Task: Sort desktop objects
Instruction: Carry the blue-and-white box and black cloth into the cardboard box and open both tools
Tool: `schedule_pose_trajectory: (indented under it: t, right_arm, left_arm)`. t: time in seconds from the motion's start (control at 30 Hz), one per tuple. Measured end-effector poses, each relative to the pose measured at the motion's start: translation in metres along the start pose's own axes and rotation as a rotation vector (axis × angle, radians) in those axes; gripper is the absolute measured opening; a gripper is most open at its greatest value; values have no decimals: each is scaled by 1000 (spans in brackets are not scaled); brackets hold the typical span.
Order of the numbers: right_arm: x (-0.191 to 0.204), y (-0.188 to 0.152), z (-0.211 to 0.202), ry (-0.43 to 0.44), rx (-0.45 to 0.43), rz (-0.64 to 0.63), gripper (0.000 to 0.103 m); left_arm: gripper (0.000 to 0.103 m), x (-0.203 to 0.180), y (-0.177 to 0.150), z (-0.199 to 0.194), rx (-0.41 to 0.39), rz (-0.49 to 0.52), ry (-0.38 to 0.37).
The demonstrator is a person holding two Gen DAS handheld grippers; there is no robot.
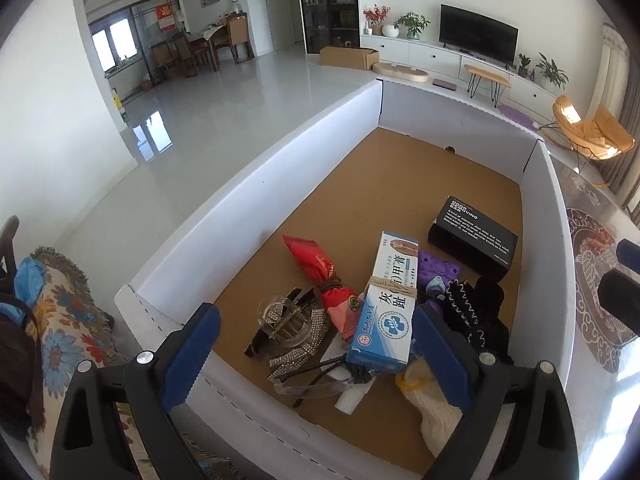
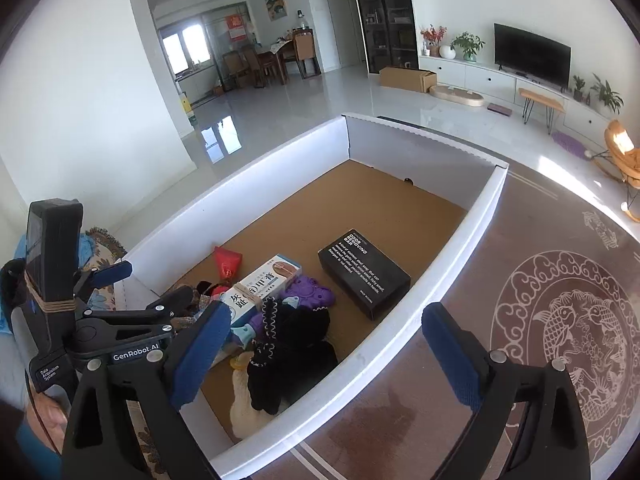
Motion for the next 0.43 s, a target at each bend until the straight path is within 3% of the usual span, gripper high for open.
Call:
schedule_pose_trajectory:
  t: [0.13,0.3,0.43]
  right_arm:
    - [10,-9,0,0,11,-26,97]
    - [16,-13,5,0,18,-50,97]
    - [19,-14,4,9,22,-45,97]
  left_arm:
    - [98,8,0,-9,-41,-70,-4]
    - [98,8,1,-14,-50,-58,-3]
    - [98,10,4,-28,-129,-67,24]
Point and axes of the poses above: each gripper's, at about its wrist camera, not at the fingertips, and z roughly the way its jaws point, x to its left, y to its top, the point moved 10 cm from there along z, roughly the way its jaws point, and after that the axes turned 10 degrees about -y, right-handed, at the moved point
